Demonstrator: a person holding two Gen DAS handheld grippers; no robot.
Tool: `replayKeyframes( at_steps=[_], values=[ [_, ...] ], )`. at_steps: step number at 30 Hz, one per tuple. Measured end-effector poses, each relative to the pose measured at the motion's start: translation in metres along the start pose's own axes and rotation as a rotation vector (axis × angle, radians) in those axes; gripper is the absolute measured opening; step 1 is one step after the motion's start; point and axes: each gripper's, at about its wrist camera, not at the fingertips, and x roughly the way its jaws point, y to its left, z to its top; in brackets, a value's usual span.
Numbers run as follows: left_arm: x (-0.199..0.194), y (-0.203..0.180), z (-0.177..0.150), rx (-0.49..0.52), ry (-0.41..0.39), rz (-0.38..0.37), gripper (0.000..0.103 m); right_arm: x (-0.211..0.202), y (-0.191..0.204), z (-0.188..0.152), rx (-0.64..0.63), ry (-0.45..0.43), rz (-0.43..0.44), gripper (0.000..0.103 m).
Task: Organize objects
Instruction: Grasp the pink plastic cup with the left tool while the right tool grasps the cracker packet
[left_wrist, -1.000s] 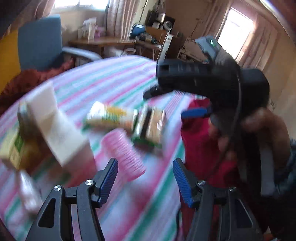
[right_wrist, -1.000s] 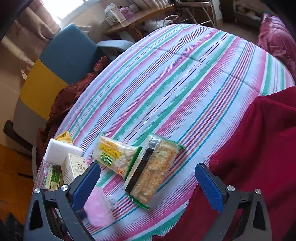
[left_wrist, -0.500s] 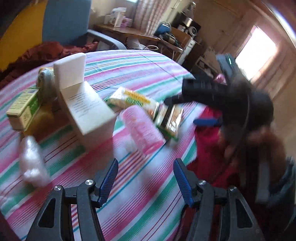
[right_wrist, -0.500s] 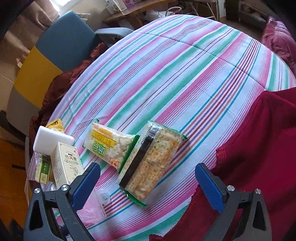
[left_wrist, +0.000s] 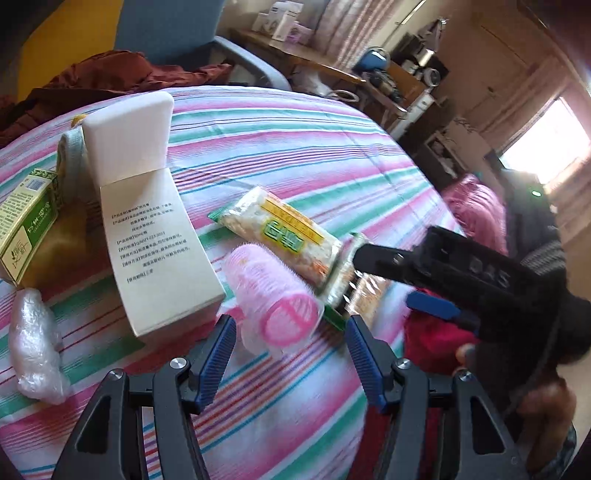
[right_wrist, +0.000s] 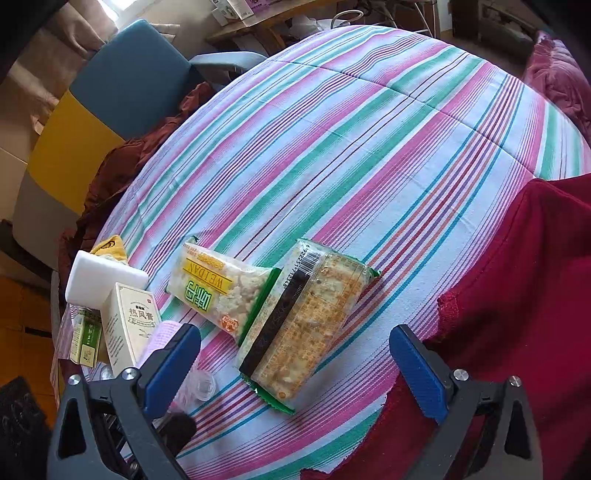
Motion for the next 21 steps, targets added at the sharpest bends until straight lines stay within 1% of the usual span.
replayKeyframes(
  at_steps=[1, 3, 4, 5, 7, 8, 9, 10, 13, 15, 17, 18, 19, 20, 21],
  values=[
    [0.004, -0.001, 0.002, -0.011, -0.001, 0.015, 0.061, 0.000, -0.001, 0.000, 0.000, 0.001, -0.001, 0.103],
    [0.009, -0.003, 0.005, -0.024, -0.003, 0.012, 0.060, 0.001, -0.001, 0.000, 0.003, 0.010, 0.002, 0.103],
    [0.011, -0.005, 0.007, -0.021, -0.012, 0.031, 0.056, 0.003, -0.001, 0.000, 0.002, 0.013, 0.003, 0.102],
    [0.014, -0.006, 0.009, -0.016, -0.018, 0.037, 0.053, 0.003, 0.000, 0.000, -0.001, 0.013, -0.001, 0.101],
    [0.019, -0.008, 0.010, 0.006, -0.017, 0.050, 0.044, 0.005, 0.001, 0.000, -0.008, 0.014, -0.009, 0.101],
    [0.021, -0.006, 0.010, 0.009, -0.015, 0.060, 0.042, 0.007, 0.001, 0.000, -0.008, 0.017, -0.012, 0.101],
    [0.022, -0.004, 0.009, 0.012, -0.015, 0.068, 0.034, 0.009, 0.002, 0.001, -0.007, 0.022, -0.015, 0.100],
    [0.022, -0.001, 0.006, 0.023, -0.015, 0.069, 0.032, 0.012, 0.003, 0.001, -0.005, 0.027, -0.016, 0.100],
    [0.015, 0.001, -0.003, 0.066, -0.025, 0.062, 0.032, 0.018, 0.007, 0.002, -0.012, 0.042, -0.013, 0.098],
    [0.009, -0.001, -0.012, 0.102, -0.031, 0.049, 0.032, 0.022, 0.012, 0.002, -0.034, 0.035, -0.043, 0.098],
    [0.003, -0.003, -0.022, 0.128, -0.032, 0.051, 0.032, 0.025, 0.016, 0.002, -0.054, 0.030, -0.067, 0.098],
    [0.000, -0.003, -0.029, 0.140, -0.031, 0.052, 0.032, 0.026, 0.018, 0.003, -0.064, 0.029, -0.076, 0.097],
    [-0.003, -0.001, -0.034, 0.143, -0.030, 0.055, 0.031, 0.027, 0.020, 0.002, -0.086, 0.028, -0.100, 0.090],
    [-0.006, 0.001, -0.039, 0.143, -0.030, 0.060, 0.031, 0.028, 0.023, 0.001, -0.115, 0.023, -0.136, 0.081],
    [-0.009, 0.004, -0.045, 0.143, -0.031, 0.062, 0.031, 0.028, 0.026, 0.000, -0.146, 0.015, -0.175, 0.077]
  ],
)
